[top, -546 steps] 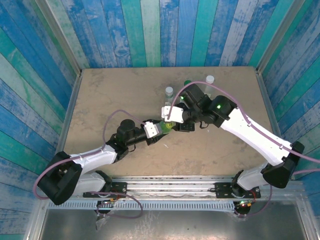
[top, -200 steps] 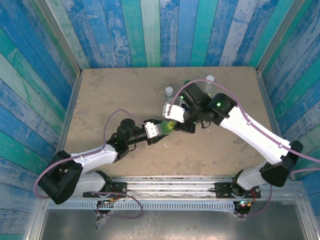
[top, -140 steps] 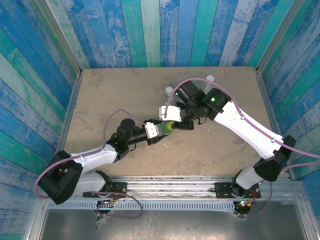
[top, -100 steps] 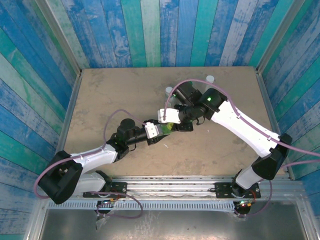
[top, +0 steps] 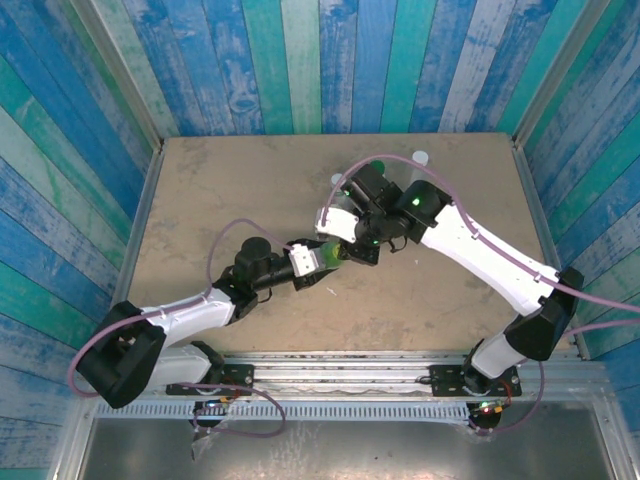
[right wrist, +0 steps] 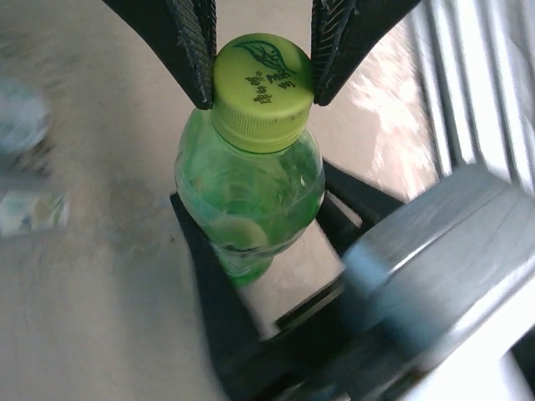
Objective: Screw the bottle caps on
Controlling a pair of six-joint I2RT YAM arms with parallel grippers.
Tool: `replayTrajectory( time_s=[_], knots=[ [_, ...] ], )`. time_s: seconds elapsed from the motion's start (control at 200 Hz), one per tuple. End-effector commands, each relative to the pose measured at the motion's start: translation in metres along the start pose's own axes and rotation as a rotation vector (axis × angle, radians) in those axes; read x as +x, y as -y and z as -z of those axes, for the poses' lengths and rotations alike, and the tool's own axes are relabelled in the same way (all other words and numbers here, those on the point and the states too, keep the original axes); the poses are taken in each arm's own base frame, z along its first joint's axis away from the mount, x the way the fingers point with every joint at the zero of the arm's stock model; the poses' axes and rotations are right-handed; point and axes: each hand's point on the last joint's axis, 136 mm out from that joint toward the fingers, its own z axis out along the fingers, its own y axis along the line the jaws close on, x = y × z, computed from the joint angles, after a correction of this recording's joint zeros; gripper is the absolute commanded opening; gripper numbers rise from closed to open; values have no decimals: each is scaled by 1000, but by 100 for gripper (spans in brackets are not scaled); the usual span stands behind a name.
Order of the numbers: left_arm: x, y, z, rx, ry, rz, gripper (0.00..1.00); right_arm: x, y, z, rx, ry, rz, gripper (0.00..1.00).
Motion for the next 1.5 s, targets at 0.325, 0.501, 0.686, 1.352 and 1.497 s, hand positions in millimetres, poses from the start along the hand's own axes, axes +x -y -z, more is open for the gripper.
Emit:
replayTrajectory(
  time_s=[0.325, 0.501, 0.686, 1.352, 1.497],
  knots=[
    [-7, -5, -1, -23, 24, -19, 59, 4, 1, -6, 24, 111, -249, 41],
    [-5, -3, -2, -14, 16, -23, 59, 12, 5, 8, 95, 88, 198, 55],
    [-2, -2, -5, 0, 4, -22, 59, 9, -8, 12, 55, 97, 517, 52],
    [0, -1, -6, 6, -2, -21, 59, 8, -8, -1, -18, -31, 570, 17],
    [0, -2, -6, 1, -3, -22, 59, -6, -11, -3, -20, 47, 317, 6]
  ],
)
